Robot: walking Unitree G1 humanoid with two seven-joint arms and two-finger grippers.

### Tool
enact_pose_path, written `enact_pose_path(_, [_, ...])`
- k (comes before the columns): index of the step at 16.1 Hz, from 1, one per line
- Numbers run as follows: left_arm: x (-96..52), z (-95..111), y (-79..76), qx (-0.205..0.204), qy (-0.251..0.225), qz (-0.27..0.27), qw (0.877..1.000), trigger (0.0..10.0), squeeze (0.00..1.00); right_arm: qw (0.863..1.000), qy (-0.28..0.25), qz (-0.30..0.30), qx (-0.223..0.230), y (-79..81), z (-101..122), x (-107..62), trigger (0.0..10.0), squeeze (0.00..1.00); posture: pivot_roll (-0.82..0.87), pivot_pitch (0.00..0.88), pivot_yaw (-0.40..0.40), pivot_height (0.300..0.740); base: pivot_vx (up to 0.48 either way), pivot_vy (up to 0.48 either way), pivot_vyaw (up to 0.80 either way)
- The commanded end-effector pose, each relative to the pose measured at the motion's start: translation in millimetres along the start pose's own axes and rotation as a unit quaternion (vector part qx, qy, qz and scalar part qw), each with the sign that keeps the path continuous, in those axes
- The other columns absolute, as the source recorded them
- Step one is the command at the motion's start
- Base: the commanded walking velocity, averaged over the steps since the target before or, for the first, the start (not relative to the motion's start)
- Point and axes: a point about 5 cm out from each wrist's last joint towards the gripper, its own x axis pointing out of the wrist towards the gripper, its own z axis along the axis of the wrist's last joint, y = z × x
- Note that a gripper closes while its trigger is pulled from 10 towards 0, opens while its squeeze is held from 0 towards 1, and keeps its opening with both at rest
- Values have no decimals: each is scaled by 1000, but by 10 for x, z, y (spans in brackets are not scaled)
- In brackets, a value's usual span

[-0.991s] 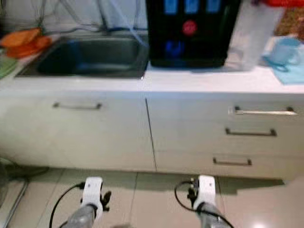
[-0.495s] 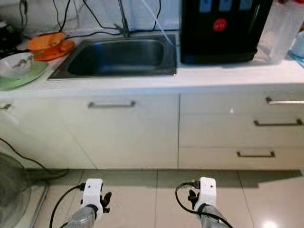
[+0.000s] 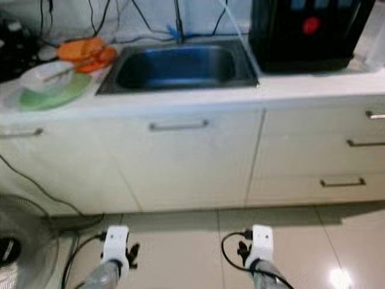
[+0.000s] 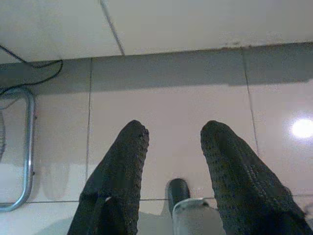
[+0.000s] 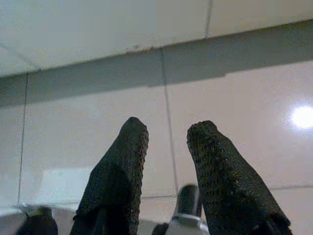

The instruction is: Kitchen organization

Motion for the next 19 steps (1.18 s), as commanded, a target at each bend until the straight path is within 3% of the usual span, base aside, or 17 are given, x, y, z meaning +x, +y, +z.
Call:
enact_pose_path(1, [-2, 5, 52, 3, -1, 9, 1000, 10000, 0, 1000, -5, 7, 1, 61, 39, 20, 10000, 0, 34, 0, 81, 740, 0, 0, 0])
enact_pose_path(5, [0, 3, 46, 4, 1, 10, 1000, 10000, 0, 1000, -6, 10, -4, 69, 47, 23, 10000, 0, 37, 0, 81, 740, 70, 0, 0])
enact_pose_path(19, [-2, 5, 23, 14, -4, 6, 1000, 10000, 0, 1000, -3, 12, -13, 74, 38, 21, 10000, 0, 34, 0, 82, 740, 385, 280, 76])
